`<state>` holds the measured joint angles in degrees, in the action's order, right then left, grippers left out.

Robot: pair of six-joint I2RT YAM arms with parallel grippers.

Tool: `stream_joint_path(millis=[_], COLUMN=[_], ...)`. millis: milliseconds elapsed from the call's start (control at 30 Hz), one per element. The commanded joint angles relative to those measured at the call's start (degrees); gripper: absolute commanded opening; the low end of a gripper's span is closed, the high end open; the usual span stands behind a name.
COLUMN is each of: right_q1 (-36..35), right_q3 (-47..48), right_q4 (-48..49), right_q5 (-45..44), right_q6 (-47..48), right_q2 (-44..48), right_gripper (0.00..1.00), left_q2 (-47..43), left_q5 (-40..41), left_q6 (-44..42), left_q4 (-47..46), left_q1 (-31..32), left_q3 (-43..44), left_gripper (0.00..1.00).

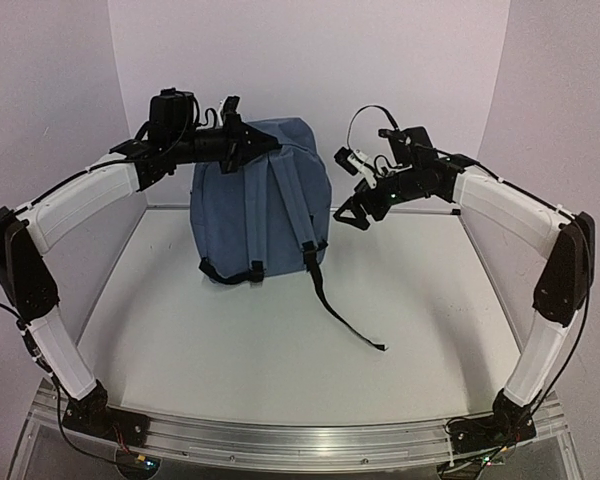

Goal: Pack the student bag
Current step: Adjust the student bag at the center of the board.

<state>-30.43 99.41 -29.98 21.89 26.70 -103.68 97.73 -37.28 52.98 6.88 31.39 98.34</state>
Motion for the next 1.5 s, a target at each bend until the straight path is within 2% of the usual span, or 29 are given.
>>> stream_joint_path(millis=[0,100,200,333,433,600,700,867,967,1067,1167,1233,1300,1367,1467], right_q1=[0.33,-2.04,-6.69,-7.69,-9.85,-15.04,-15.69,-15.5,-12.96,-8.71,-6.39,-6.42,-6.71,-7.22,-7.59], right_q3=[-3.97,-9.22,-16.61,-20.94,-22.8,-27.66,-25.53,-20.42,-10.55,6.44,23.69,26.96,23.36,13.73,-0.6], right_q4=[2.05,3.41,8.0,11.42,13.92,23.72,25.25,32.56,34.8,37.44,37.82,37.94,37.34,36.18,30.65], right_q5=[10.09,15.47,13.34,14.55,14.41,9.65,7.15,-1.78,-10.02,-18.91,-25.76,-26.4,-21.79,-15.24,-4.59], right_q6=[-6.87,-7.34,-5.81,-7.6,-7.77,-5.86,-5.9,-7.52,-10.01,-12.09,-11.96,-10.72,-10.71,-6.84,3.55], right_q2=[6.23,9.39,13.78,14.82,14.7,13.24,8.02,-2.42,-11.57,-22.31,-31.94,-33.69,-31.56,-27.09,-19.12], right_gripper=[0.96,0.89,0.85,0.73,0.68,0.53,0.48,0.41,0.4,0.39,0.42,0.45,0.51,0.56,0.67], left_q2=[-1.42,2.99,7.01,5.83,5.41,14.01,18.02,20.71,22.46,22.84,21.32,19.47,16.73,11.7,2.42], left_q5=[-2.49,-5.36,-9.34,-7.3,-3.85,-5.8,-6.65,-8.43,-11.81,-15.27,-18.2,-19.77,-20.51,-18.4,-10.57], left_q6=[-0.95,-0.96,-0.82,0.64,1.26,-0.12,-0.32,2.04,2.44,2.8,2.62,2.32,1.47,0.56,4.8], left_q4=[-3.45,-3.3,-1.01,-0.79,-2.41,1.7,3.37,0.17,-0.09,0.0,0.67,1.06,2.05,0.94,-10.04], left_q1=[1.21,1.88,3.31,3.43,2.3,1.27,0.93,-0.49,-0.72,-0.72,-0.5,-0.35,-0.28,-0.28,-0.57], left_q3=[8.42,14.57,20.01,16.2,15.56,29.59,37.71,42.8,46.68,47.99,45.85,41.44,35.18,24.84,1.46], left_gripper=[0.0,0.0,0.0,0.0,0.0,0.0,0.0,0.0,0.0,0.0,0.0,0.0,0.0,0.0,0.0])
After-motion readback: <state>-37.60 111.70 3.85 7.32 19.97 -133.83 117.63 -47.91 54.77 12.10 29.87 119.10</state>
